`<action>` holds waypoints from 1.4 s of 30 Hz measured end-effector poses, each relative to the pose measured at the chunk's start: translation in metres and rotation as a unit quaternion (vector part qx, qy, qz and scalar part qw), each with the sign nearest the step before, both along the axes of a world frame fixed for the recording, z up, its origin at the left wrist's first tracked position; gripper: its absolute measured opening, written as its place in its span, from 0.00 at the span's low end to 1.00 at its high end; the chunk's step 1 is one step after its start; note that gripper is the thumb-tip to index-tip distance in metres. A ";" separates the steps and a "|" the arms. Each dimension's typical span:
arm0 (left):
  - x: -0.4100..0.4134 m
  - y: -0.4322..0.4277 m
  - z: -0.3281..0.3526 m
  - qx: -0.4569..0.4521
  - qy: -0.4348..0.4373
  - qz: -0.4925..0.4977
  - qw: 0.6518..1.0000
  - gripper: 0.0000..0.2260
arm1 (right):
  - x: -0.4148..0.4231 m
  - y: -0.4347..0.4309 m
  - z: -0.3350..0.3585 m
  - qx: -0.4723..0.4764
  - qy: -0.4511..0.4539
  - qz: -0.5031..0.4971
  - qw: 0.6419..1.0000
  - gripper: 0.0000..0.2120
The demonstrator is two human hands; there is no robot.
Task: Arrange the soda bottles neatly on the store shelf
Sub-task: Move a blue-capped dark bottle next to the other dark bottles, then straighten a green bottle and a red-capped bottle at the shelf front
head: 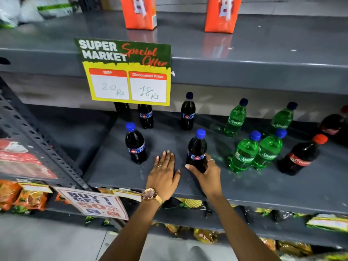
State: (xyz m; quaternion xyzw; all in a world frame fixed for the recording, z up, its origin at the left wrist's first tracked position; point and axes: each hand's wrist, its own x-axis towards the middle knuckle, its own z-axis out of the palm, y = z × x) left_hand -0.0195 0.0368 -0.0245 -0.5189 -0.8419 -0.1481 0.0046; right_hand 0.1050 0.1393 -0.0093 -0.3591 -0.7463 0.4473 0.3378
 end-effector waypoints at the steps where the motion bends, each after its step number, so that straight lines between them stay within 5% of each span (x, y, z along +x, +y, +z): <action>1: 0.000 0.000 0.000 0.000 -0.003 -0.001 1.000 0.31 | -0.002 0.000 0.000 0.001 -0.005 -0.005 1.000 0.26; 13: 0.001 -0.002 0.003 0.013 -0.021 0.001 1.000 0.32 | -0.008 -0.001 0.002 0.001 -0.018 -0.022 1.000 0.28; 17: 0.019 -0.018 0.010 0.122 -0.093 0.047 0.987 0.27 | 0.007 -0.006 0.003 -0.052 0.024 0.004 0.998 0.39; 20: 0.070 -0.035 0.014 0.218 -0.100 -0.008 0.971 0.22 | 0.046 -0.013 0.000 -0.103 0.120 -0.091 0.983 0.29; 23: 0.136 -0.029 0.009 0.212 -0.137 -0.167 0.953 0.21 | 0.108 0.002 -0.003 -0.099 0.190 -0.223 0.951 0.19; 26: 0.194 0.019 0.007 0.187 -0.240 -0.211 0.929 0.25 | 0.173 0.055 -0.006 -0.075 0.173 -0.332 0.924 0.26; 29: 0.238 0.079 0.014 0.208 -0.407 -0.093 0.885 0.29 | 0.206 0.111 -0.005 -0.084 0.101 -0.312 0.941 0.36; 32: 0.264 0.128 0.025 0.239 -0.461 0.044 0.854 0.39 | 0.213 0.146 0.000 -0.049 0.043 -0.229 0.971 0.30; 39: 0.268 0.192 0.020 0.286 -0.405 0.203 0.844 0.45 | 0.215 0.171 -0.005 -0.019 0.038 -0.182 0.982 0.23; 42: 0.268 0.214 0.027 0.271 -0.356 0.271 0.852 0.36 | 0.226 0.179 -0.010 -0.018 0.028 -0.154 0.988 0.25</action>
